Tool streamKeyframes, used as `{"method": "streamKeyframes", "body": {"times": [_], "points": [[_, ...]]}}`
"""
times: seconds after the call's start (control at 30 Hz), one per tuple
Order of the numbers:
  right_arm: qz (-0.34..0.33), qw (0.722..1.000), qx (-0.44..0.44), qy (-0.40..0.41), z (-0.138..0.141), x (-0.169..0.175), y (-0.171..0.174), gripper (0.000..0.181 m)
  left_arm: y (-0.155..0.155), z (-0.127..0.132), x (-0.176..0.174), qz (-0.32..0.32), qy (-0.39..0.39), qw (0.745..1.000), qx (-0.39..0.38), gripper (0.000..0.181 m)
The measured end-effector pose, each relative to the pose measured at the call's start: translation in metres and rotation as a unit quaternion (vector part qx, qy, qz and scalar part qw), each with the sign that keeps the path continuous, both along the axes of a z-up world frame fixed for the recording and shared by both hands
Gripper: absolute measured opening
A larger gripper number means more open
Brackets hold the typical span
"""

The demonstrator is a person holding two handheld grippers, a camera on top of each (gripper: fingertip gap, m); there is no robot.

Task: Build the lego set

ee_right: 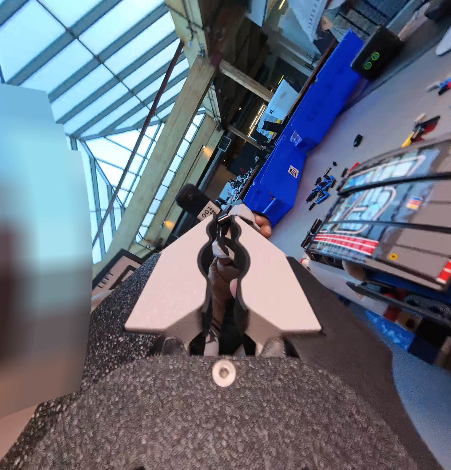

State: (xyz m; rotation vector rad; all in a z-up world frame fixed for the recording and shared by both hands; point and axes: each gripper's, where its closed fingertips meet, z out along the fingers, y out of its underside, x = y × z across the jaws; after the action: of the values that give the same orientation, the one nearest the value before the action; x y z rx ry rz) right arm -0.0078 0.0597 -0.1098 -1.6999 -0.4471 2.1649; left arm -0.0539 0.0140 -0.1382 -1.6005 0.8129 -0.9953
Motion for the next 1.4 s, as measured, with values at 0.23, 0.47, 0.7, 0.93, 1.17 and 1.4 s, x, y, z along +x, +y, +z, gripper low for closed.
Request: {"method": "streamKeyframes", "body": {"times": [0.23,0.47,0.7,0.93,1.17,1.4], "points": [[0.000,0.994,-0.109,-0.007,-0.013,-0.008,-0.001,0.007,0.010,0.007,0.000,0.113,0.132,0.965,0.199,0.026],[0.007,0.993,-0.118,-0.015,-0.018,-0.010,-0.004,0.008,0.007,0.009,0.002,0.120,0.165,0.949,0.239,0.008],[0.032,0.995,0.093,0.024,0.016,-0.002,-0.023,0.023,0.001,0.028,-0.007,0.057,-0.049,0.995,0.064,0.006],[0.011,0.972,0.234,-0.008,0.014,-0.001,-0.029,0.027,-0.006,0.041,-0.013,-0.066,-0.266,0.949,-0.158,0.005],[0.017,0.965,0.261,0.001,0.018,-0.003,-0.035,0.026,-0.010,0.037,-0.007,-0.097,-0.290,0.929,-0.207,0.006],[0.017,0.959,0.282,-0.012,0.016,-0.003,-0.038,0.019,-0.010,0.028,-0.004,-0.094,-0.264,0.937,-0.207,0.005]]}}
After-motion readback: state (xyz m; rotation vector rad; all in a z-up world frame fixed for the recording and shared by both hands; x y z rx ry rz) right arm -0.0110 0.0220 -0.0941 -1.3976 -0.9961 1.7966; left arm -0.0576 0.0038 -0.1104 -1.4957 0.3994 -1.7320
